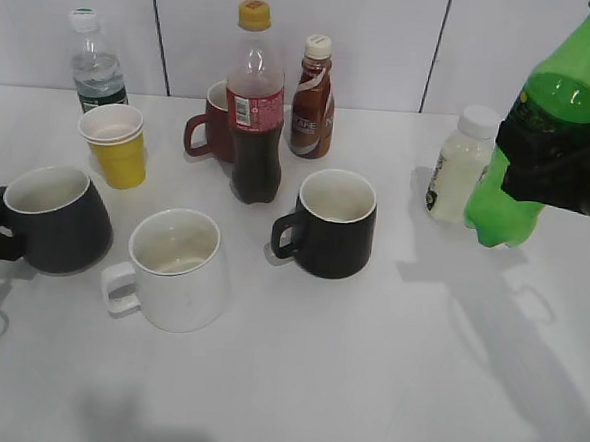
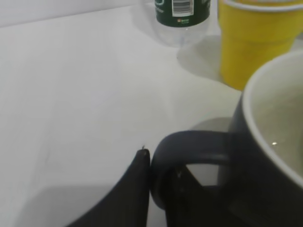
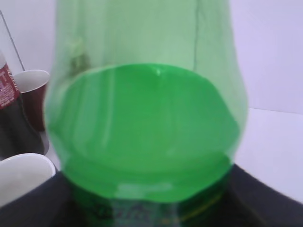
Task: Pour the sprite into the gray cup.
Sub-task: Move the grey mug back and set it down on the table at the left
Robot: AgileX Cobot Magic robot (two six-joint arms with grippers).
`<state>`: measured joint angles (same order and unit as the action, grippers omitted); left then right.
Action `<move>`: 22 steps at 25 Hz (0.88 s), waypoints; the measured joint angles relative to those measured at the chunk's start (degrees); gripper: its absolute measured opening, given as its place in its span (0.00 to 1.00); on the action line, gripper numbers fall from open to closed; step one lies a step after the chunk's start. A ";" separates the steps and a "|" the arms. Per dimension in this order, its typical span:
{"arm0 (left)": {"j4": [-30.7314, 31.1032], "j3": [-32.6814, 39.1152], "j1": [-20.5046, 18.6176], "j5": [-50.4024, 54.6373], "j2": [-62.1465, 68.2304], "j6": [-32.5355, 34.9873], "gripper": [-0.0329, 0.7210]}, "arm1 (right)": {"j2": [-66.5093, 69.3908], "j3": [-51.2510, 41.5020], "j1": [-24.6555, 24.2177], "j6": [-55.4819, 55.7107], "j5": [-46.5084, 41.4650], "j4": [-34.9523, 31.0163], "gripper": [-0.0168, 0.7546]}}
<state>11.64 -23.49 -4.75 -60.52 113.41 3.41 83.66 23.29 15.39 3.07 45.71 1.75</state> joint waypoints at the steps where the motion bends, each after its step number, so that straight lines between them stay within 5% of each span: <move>1: 0.07 -0.06 0.00 -0.56 0.34 0.00 0.12 | 0.00 0.00 0.00 0.00 0.00 0.00 0.54; 15: 0.97 5.64 0.00 -6.11 0.59 -0.30 0.31 | 0.00 0.00 0.00 0.13 0.00 0.82 0.54; 22: -0.25 10.55 0.00 -8.46 0.54 -0.30 0.34 | 4.92 0.00 -0.11 -4.35 2.92 -10.55 0.54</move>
<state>11.39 -12.93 -4.75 -68.98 113.95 3.11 88.58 23.29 15.28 -1.28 48.64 -8.80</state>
